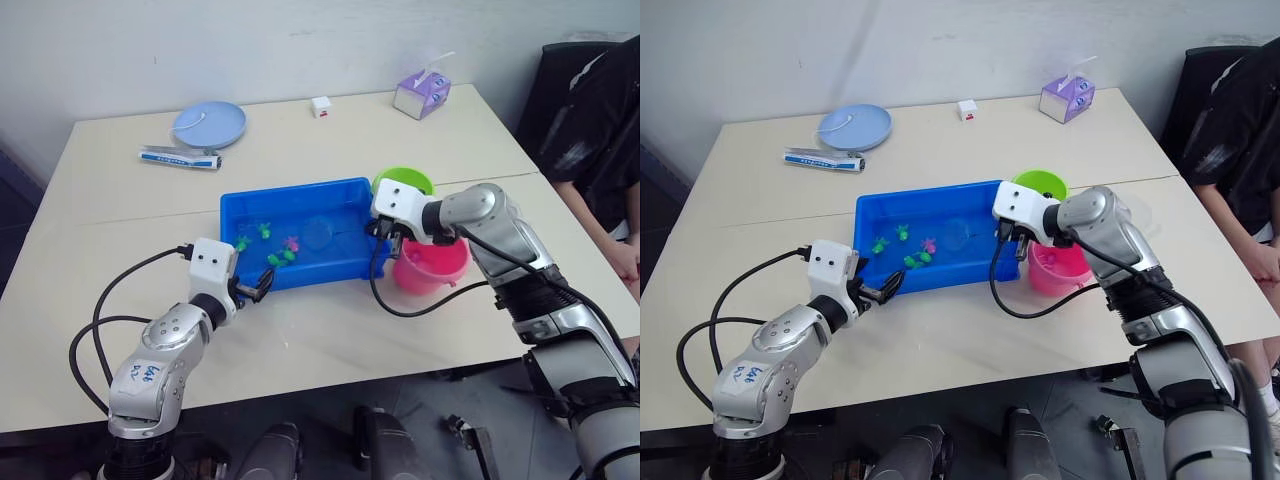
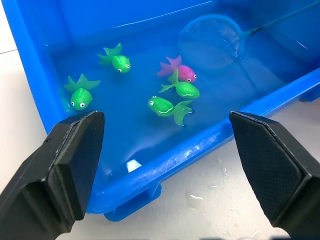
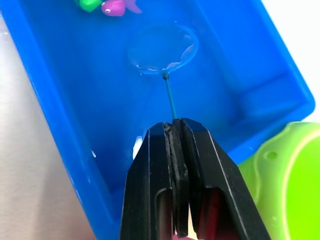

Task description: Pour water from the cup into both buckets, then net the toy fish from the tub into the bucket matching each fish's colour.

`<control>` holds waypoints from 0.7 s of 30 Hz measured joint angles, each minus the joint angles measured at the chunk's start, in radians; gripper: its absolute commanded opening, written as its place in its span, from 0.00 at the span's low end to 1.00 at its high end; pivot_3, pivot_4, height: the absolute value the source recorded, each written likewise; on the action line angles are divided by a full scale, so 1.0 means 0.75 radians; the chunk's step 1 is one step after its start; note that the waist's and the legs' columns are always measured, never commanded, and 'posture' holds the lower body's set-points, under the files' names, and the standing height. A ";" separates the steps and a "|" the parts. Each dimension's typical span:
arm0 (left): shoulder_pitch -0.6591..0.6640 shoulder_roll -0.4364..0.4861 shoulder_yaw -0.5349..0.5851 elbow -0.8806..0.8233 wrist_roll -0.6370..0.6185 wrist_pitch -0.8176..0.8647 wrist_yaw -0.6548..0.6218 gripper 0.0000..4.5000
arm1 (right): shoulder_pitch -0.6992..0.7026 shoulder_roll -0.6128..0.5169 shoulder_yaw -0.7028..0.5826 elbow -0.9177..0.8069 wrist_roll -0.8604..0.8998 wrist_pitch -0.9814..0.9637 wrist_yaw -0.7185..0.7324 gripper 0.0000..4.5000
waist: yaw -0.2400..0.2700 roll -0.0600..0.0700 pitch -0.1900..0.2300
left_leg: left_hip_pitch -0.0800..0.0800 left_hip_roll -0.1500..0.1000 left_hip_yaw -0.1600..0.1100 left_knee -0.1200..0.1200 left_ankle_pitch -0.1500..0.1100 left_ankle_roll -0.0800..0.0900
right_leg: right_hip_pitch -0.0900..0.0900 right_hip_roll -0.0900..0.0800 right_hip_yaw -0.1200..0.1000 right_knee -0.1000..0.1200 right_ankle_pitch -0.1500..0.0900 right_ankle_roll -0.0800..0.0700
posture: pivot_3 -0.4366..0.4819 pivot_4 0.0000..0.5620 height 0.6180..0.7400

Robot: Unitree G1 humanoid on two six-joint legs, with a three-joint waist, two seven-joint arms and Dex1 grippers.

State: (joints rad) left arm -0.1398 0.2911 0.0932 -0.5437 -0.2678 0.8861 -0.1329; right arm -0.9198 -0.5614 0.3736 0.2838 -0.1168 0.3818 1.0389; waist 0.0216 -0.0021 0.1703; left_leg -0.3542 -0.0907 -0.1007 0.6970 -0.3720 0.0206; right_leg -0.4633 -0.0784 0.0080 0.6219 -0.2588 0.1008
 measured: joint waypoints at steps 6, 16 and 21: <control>0.000 -0.004 0.000 0.000 0.001 0.000 0.006 0.95 | 0.000 0.037 0.014 0.002 0.001 0.003 0.016 0.17 | -0.001 0.000 0.000 | 0.000 0.000 0.000 0.000 0.000 0.000 | 0.000 0.000 0.000 0.000 0.000 0.000 | 0.48 0.27 1.00; 0.001 -0.008 0.007 0.000 0.000 0.000 0.015 0.95 | -0.001 0.108 -0.001 0.000 0.081 0.193 0.048 0.17 | 0.000 0.000 0.000 | 0.000 0.000 0.000 0.000 0.000 0.000 | 0.000 0.000 0.000 0.000 0.000 0.000 | 0.48 0.27 1.00; 0.001 -0.008 0.007 0.000 0.000 0.000 0.014 0.95 | -0.027 0.107 -0.038 -0.001 0.113 0.266 0.051 0.17 | -0.001 0.000 0.000 | 0.000 0.000 0.000 0.000 0.000 0.000 | 0.000 0.000 0.000 0.000 0.000 0.000 | 0.48 0.27 1.00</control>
State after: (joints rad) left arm -0.1391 0.2852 0.0987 -0.5439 -0.2679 0.8863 -0.1223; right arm -0.9398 -0.4812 0.3450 0.2829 -0.0323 0.5815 1.0772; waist 0.0211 -0.0020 0.1703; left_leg -0.3543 -0.0908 -0.1009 0.6970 -0.3721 0.0205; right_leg -0.4633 -0.0784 0.0080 0.6219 -0.2588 0.1008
